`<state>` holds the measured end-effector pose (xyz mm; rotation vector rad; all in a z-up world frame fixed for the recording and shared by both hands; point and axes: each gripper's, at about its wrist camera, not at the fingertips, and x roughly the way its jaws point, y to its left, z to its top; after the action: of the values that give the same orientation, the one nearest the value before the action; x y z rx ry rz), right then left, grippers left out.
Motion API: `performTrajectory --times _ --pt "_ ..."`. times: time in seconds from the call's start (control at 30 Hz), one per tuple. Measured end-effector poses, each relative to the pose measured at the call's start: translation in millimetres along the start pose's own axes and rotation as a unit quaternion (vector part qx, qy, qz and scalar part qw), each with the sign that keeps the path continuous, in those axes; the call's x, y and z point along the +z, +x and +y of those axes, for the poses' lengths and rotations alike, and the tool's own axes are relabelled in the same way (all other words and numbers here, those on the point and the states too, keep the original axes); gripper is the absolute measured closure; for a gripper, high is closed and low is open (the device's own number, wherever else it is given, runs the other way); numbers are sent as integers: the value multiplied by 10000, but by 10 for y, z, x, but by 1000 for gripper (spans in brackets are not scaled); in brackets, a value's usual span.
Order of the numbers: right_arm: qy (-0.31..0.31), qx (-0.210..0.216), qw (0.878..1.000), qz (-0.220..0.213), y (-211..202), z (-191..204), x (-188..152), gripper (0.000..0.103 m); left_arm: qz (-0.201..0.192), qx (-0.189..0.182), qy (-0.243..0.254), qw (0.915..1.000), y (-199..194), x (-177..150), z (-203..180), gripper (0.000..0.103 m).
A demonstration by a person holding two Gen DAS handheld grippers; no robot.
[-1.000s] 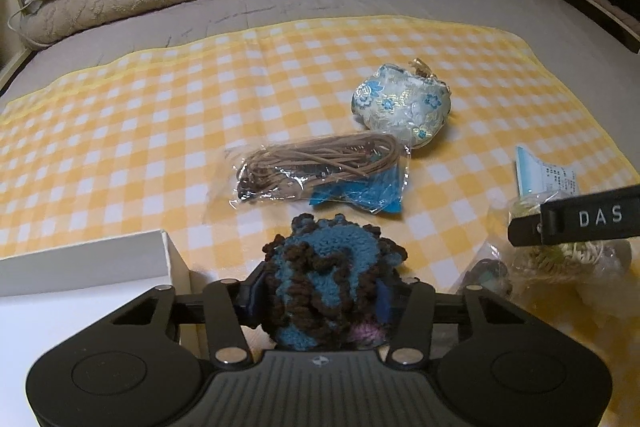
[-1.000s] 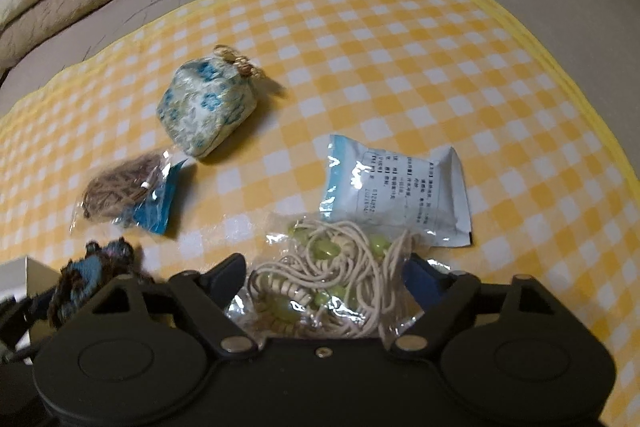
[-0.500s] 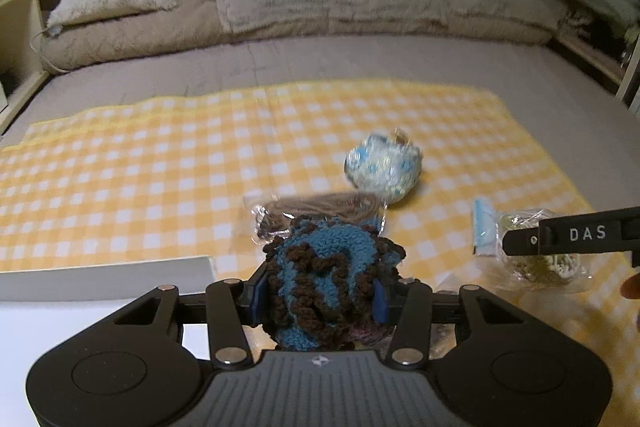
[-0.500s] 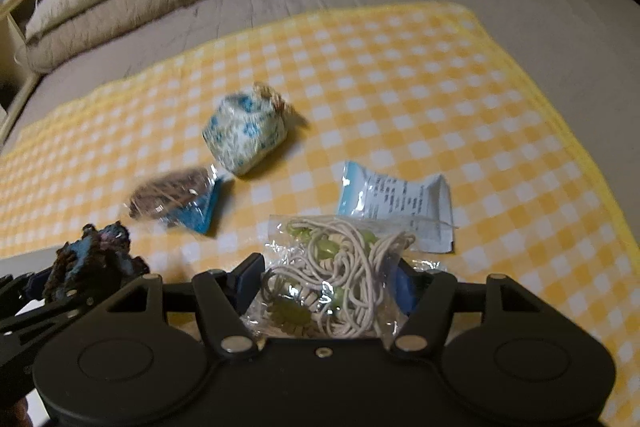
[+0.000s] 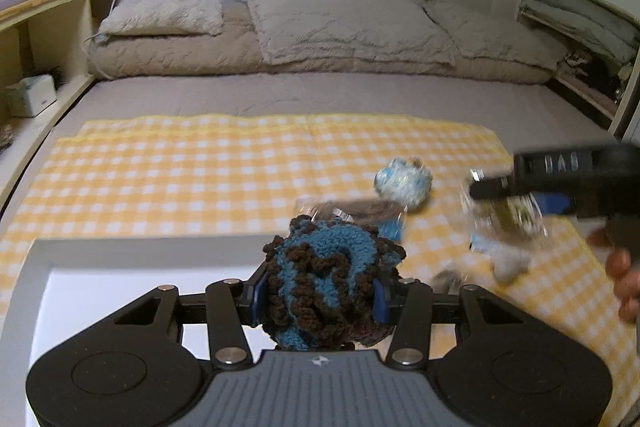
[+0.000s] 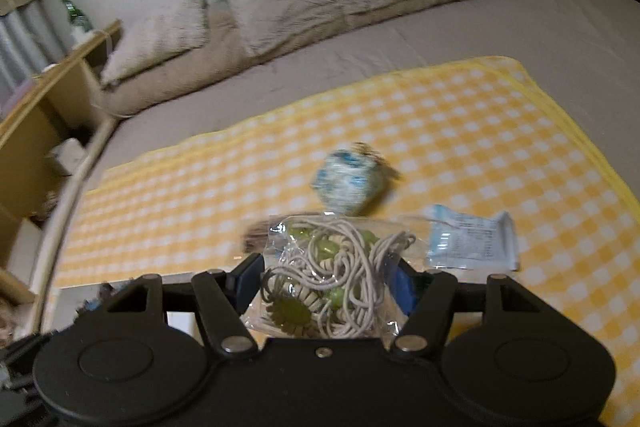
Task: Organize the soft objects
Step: 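Carry the scrunchie and beaded cord bag over the white box with both tools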
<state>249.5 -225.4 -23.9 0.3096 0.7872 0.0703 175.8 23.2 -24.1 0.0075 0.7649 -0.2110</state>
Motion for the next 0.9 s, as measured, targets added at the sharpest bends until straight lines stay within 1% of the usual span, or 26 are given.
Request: performTrajectory --times 0.2,0.3,0.47,0.63,0.77,0.9 --pt "-223 458 9987 23 -36 390 -115 36 433 19 265 9987 -90 -315 136 54" --pt "-378 591 9974 136 7 579 -191 36 777 8 326 9964 -51 -454 221 54" --pt "-601 760 9945 407 129 879 -325 36 1183 -18 348 9924 49 -620 344 54" --pt "-766 947 9908 596 255 1151 -439 36 1528 -246 315 9875 125 -751 416 54" --pt "-880 1050 9881 706 356 1347 -507 36 1653 -246 387 9852 170 -822 446 54" --pt "-981 1077 9859 823 487 1524 -553 36 1661 -241 302 9854 200 -832 483 54"
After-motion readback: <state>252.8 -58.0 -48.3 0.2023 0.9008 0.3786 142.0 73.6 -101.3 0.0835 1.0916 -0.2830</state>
